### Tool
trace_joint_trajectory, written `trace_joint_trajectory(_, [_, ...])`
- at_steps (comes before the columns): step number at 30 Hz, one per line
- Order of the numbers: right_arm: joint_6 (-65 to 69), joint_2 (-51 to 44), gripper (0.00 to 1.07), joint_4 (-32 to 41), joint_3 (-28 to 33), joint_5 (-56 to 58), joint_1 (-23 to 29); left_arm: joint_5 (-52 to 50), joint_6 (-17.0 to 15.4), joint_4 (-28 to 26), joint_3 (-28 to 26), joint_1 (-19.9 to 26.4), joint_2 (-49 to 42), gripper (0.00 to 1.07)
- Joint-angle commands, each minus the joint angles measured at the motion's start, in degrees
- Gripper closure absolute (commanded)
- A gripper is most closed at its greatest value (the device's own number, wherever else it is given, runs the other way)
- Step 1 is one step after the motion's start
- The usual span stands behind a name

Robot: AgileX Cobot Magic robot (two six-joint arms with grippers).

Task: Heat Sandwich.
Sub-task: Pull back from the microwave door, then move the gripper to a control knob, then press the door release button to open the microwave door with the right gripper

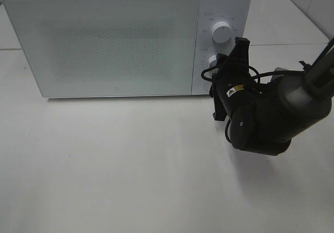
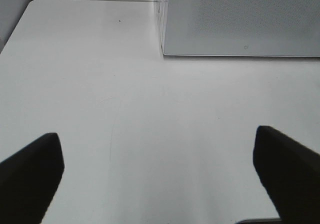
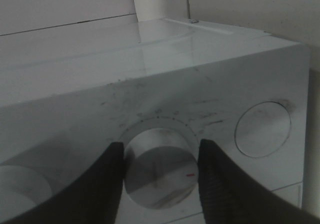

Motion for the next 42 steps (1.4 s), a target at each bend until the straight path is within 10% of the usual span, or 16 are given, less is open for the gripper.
trace_joint_trajectory(1, [-0.5, -0.3, 0.95, -0.2, -0.2, -5.5, -0.1, -0.5, -0.3, -0.5, 0.2, 0.1, -1.5, 0.09])
trace_joint_trajectory(10, [-0.7, -0.3, 0.76, -0.2, -0.2, -5.4, -0.1, -0.5, -0.3, -0.5, 0.2, 0.1, -1.5, 0.09])
trace_joint_trajectory(19, [-4.6, -0.3, 0.34, 0.8, -0.2, -5.1, -0.1, -0.5, -0.3, -0.5, 0.2, 0.1, -1.5, 0.09])
trace_joint_trajectory(42, [-5.8, -3.4, 0.31, -6.1, 7.3, -2.5, -0.1, -0.5, -0.3, -0.5, 0.2, 0.1, -1.5, 0.09])
